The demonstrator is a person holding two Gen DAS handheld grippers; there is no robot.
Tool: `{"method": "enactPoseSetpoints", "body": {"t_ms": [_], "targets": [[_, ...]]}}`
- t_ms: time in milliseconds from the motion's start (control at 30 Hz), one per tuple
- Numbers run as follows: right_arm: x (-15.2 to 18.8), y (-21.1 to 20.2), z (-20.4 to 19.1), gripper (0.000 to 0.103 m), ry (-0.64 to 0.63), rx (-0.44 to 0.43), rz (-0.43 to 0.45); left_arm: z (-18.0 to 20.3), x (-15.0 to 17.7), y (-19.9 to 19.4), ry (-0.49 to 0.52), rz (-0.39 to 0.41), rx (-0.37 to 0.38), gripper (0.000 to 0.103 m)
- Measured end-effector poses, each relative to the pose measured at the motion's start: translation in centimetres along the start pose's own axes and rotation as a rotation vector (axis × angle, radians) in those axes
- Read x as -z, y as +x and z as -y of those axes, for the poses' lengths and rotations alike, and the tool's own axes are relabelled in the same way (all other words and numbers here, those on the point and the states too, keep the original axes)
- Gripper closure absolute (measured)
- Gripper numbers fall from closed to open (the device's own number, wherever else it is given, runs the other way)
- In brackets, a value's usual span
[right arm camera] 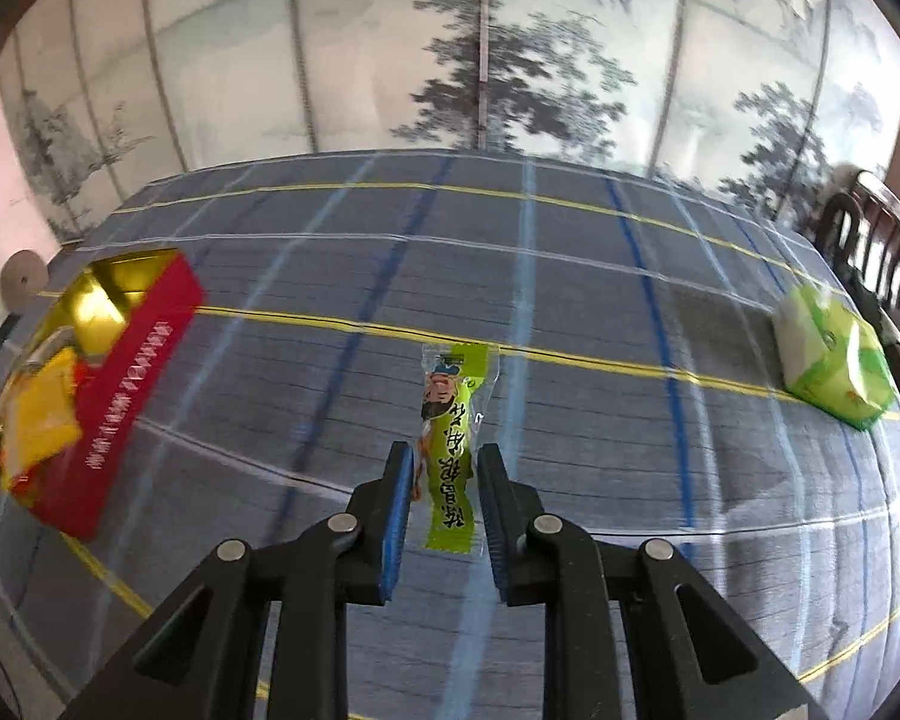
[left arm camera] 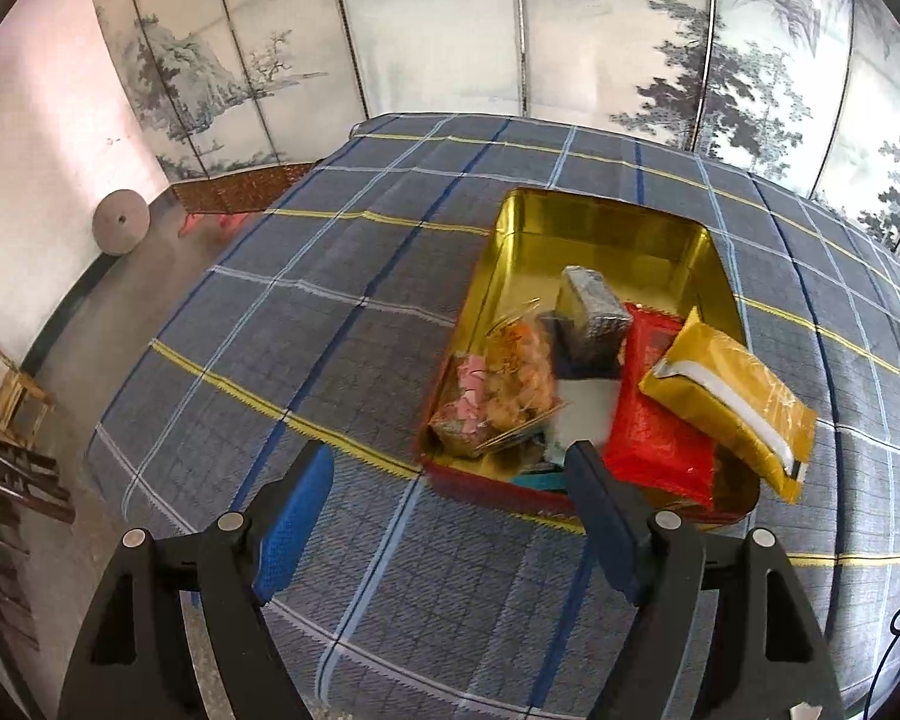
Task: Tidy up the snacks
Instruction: 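Carry the green stick snack with the right gripper into the tin and release it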
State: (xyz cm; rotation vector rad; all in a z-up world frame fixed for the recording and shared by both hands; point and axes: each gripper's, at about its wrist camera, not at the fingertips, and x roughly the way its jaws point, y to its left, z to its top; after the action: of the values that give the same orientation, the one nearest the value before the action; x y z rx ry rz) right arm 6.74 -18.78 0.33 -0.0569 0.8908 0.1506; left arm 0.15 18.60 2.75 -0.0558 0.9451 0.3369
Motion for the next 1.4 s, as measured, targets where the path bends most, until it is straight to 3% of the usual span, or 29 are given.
{"method": "enactPoseSetpoints", "body": {"t_ms": [567, 800, 1400], "targets": [[-2.2, -3.0, -14.1, 0.080, -0.148, -0.234, 0.039, -5.0, 1.1, 0.2, -0.069, -0.003, -0.053, 0.023], [-2.5, -2.8, -18.9, 0.080, -0.223, -0.291, 0.032, -6.0, 1.7, 0.5, -0.077, -0.020, -0.052, 0.023], [-2.2, -0.3, -22.8, 0.080, -0.264, -0.296, -0.008, -7.7, 2.0, 1.3, -0.110, -0.043, -0.050, 0.023]]}}
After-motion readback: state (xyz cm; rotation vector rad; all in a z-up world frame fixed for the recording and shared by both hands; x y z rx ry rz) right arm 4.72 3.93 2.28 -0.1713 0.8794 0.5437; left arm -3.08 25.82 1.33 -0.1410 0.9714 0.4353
